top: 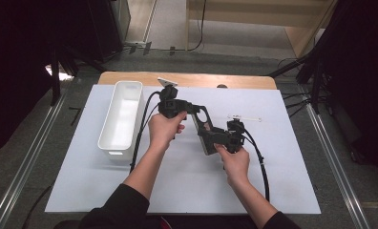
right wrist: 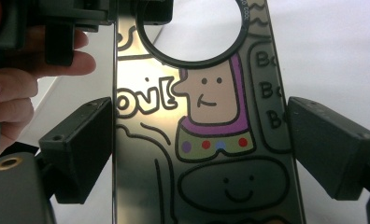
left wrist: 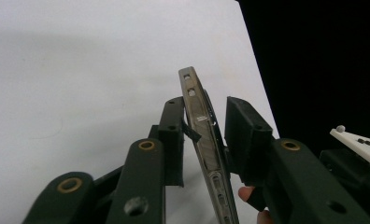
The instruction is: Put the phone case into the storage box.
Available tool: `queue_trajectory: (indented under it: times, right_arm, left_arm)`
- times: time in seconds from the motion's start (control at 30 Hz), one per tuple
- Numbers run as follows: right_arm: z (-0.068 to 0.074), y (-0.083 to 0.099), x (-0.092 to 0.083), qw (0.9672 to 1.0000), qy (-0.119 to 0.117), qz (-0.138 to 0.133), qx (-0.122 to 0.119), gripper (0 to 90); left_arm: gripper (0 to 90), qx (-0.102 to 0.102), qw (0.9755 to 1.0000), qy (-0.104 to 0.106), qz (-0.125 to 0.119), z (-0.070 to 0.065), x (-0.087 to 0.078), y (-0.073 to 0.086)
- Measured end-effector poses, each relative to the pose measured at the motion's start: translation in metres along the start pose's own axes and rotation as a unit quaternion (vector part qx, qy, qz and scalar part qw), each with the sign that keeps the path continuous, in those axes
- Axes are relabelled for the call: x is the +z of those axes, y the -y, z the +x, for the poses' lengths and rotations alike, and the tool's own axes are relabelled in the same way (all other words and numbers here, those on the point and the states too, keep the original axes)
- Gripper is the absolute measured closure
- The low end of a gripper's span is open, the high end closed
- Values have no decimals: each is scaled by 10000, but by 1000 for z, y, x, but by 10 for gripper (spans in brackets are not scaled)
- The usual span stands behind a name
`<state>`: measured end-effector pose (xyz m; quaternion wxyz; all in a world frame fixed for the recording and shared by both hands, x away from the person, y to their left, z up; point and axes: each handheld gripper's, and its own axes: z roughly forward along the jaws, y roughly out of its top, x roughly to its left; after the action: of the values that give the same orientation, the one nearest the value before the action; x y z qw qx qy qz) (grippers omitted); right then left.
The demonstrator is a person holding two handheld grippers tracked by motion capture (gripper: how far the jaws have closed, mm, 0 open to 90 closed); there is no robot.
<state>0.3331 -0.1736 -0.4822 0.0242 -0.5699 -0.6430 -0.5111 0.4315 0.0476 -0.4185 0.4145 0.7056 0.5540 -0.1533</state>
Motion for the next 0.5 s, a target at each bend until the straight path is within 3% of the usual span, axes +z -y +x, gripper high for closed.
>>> queue_trajectory:
  times: [0.5]
  right_arm:
    - [1, 2, 2, 10000, -5, 50, -37, 104]
  left_arm:
    - [764, -93, 9995, 292, 0, 0, 1, 0]
